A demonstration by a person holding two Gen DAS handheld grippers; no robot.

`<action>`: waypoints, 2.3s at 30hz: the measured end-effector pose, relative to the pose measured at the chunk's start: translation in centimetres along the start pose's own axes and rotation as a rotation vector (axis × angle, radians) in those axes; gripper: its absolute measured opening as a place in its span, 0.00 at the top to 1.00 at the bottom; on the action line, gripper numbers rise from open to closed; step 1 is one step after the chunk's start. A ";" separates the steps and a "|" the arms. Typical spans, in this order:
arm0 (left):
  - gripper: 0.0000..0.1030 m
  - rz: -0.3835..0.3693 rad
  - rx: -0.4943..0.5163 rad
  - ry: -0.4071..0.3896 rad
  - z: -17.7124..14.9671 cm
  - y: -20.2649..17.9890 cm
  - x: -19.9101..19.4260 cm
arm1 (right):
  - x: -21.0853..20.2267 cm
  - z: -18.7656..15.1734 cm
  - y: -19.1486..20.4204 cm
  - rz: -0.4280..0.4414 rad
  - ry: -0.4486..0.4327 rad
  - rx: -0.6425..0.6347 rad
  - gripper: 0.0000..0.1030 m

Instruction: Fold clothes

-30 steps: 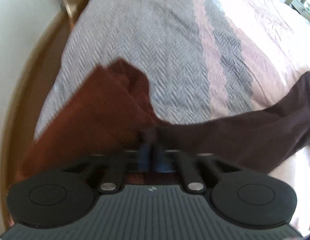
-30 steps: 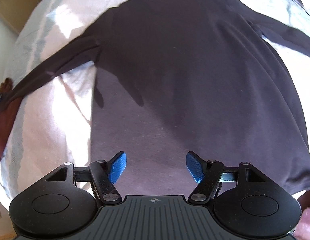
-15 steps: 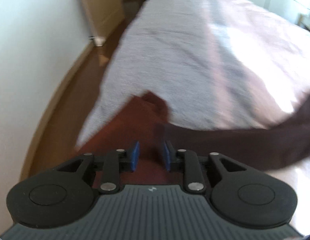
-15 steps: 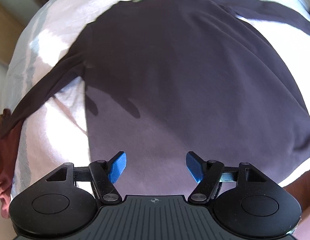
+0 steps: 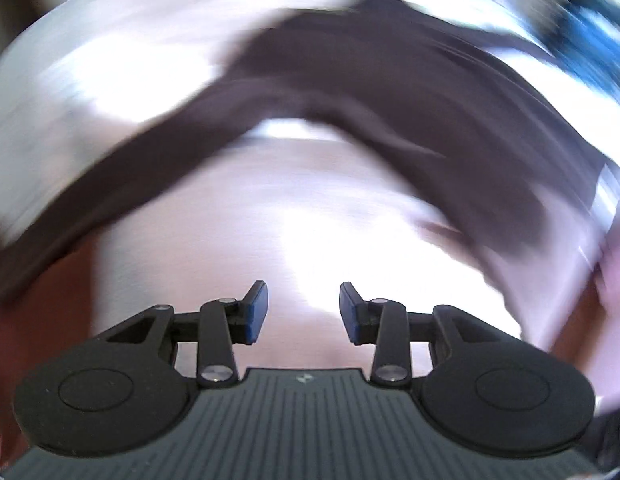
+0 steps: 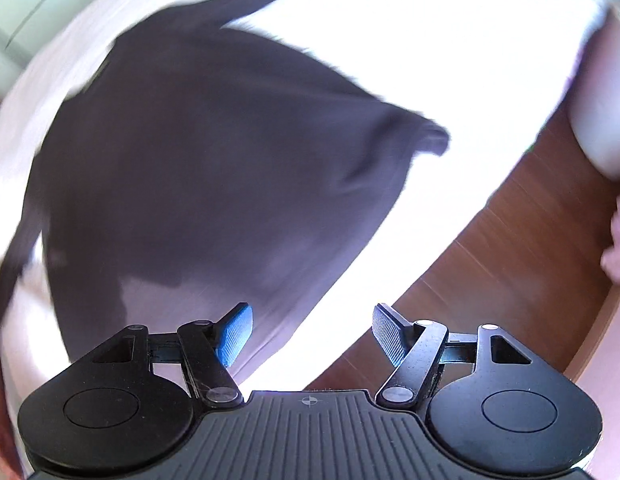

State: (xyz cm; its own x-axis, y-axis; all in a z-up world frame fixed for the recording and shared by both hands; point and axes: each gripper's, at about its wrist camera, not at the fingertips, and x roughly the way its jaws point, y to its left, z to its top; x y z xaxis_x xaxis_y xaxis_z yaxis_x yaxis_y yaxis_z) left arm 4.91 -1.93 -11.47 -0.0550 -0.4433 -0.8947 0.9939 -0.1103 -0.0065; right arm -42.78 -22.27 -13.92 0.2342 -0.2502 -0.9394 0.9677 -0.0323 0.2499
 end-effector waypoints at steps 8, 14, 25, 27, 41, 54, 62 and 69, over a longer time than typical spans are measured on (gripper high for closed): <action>0.62 -0.156 0.409 0.079 0.1 -13.7 5.0 | -1.0 2.0 -7.6 0.133 -0.125 0.175 0.32; 0.60 -0.132 0.469 0.191 -0.1 -15.9 9.1 | 1.8 4.2 -13.8 0.370 -0.249 0.441 0.32; 0.59 -0.134 0.544 0.252 0.0 -16.0 9.9 | 8.9 7.0 -20.0 0.663 -0.293 0.871 0.33; 0.59 -0.135 0.549 0.259 0.0 -15.9 9.9 | 7.9 7.7 -20.6 0.652 -0.329 0.832 0.98; 0.60 -0.151 0.447 0.180 1.3 -14.8 7.9 | 5.7 7.8 -21.9 0.425 -0.456 0.722 0.73; 0.60 -0.122 0.364 0.177 1.5 -14.5 8.8 | 5.7 9.2 -22.8 0.441 -0.435 0.694 0.81; 0.60 -0.075 0.273 0.227 1.6 -13.6 6.5 | -0.7 9.6 -18.9 0.249 -0.318 0.441 0.26; 0.59 0.023 0.058 0.104 2.8 -9.7 -0.6 | -5.1 5.2 -10.7 0.362 -0.135 0.357 0.22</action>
State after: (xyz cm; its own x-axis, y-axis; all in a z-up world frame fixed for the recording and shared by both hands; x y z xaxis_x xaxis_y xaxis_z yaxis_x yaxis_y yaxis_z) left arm -4.96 -3.07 -9.63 -0.0194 -0.3522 -0.9357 0.9873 -0.1542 0.0375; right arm -54.84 -25.73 -10.61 0.5108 -0.4283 -0.7454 0.7299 -0.2421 0.6393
